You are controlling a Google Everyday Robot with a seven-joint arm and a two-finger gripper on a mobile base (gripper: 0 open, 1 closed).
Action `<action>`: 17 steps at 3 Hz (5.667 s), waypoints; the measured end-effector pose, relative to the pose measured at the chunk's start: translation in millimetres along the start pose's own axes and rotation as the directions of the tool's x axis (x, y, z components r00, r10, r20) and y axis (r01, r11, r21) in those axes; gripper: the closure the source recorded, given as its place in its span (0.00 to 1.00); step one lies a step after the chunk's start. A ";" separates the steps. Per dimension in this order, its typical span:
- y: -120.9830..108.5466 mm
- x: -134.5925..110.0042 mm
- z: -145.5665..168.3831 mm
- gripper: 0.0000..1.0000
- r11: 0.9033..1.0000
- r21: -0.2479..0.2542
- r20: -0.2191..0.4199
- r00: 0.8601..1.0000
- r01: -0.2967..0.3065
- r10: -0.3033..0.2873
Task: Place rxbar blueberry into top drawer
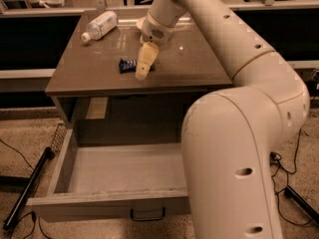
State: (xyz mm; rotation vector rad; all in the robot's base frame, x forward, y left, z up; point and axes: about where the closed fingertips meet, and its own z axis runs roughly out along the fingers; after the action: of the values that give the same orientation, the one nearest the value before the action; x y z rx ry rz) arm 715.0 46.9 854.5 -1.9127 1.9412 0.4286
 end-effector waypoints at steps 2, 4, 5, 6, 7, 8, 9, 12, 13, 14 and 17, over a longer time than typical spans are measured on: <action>-13.0 -11.0 33.3 0.48 0.999 -0.030 0.013 1.000 -0.025 0.026; -16.0 -8.3 43.5 0.99 0.998 -0.043 0.015 0.999 -0.039 0.039; -16.0 -8.3 43.5 1.00 0.998 -0.043 0.015 0.999 -0.039 0.039; -16.0 -8.5 43.1 1.00 0.998 -0.043 0.015 0.999 -0.039 0.039; -16.0 -8.5 43.1 1.00 0.998 -0.043 0.015 0.999 -0.039 0.039; -15.2 -7.8 40.2 1.00 0.999 -0.039 0.020 0.999 -0.039 0.039; 4.2 2.2 -11.0 1.00 0.998 0.043 0.077 0.996 -0.039 0.035; 166.6 38.6 -127.8 1.00 0.964 0.260 0.322 0.946 -0.055 -0.032; 173.0 60.3 -124.6 1.00 0.963 0.254 0.306 0.952 -0.089 0.008; 179.9 26.3 -121.2 1.00 0.951 0.307 0.348 0.935 -0.041 -0.072; 216.2 10.0 55.1 1.00 0.940 0.342 0.395 0.908 -0.003 -0.141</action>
Offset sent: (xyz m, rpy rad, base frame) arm 0.0250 0.0288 -0.0226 -0.0002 0.0612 -0.0054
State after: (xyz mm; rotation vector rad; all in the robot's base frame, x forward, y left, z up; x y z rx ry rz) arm 502.3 69.8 790.8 -1.5194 1.5469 0.4115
